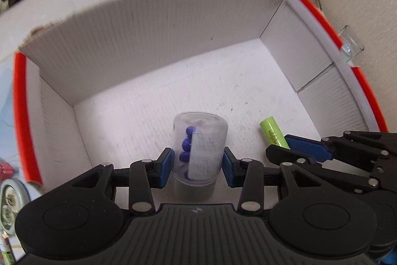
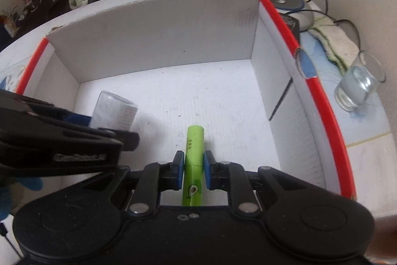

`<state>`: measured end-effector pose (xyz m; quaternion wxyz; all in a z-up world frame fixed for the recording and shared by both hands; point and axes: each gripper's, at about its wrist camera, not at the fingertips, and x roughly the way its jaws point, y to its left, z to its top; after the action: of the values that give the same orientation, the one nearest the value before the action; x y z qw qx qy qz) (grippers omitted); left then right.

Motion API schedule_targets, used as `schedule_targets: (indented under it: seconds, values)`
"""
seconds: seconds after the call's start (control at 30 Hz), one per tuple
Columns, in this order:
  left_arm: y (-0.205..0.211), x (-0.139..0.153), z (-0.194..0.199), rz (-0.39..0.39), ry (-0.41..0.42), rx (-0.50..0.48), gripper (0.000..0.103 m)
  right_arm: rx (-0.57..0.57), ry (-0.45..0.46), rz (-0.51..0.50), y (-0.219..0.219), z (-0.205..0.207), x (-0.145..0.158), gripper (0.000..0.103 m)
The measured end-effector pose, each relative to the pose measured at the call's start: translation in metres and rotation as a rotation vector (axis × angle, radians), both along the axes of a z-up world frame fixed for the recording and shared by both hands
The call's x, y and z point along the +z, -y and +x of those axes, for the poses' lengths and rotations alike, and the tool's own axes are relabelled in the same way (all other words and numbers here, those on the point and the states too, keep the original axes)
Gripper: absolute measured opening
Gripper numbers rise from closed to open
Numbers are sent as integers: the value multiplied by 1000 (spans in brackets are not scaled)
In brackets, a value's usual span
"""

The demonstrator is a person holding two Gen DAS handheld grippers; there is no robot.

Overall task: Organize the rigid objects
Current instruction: 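Carry bottle and lighter into the red box and open both tools, then withdraw both tools from the box back toward the mat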

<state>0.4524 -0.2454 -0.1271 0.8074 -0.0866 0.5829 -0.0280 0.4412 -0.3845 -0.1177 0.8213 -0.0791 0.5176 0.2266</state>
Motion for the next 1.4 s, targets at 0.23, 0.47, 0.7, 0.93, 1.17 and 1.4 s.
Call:
schedule_targets:
  seconds: [0.23,0.47,0.7,0.93,1.17,1.4]
  values:
    - [2,-9,9,13,-73,-12,40,5,-23,-6,-1,6,-1,16]
    - [0,-2,6,17,-41,2,44,-22,-20,23,8,6,4,23]
    - [-3,31,-15,15,61,8,45,-24,20,63,15,-6,25,25]
    - [-7,72,-48,9,189,17,45,4,100,97,16,-29,54,32]
    - [-18,102,-92,21,304,38,45,29,168,146,13,-61,79,40]
    - [-40,123,-147,39,411,58,57,41,210,199,6,-96,98,60]
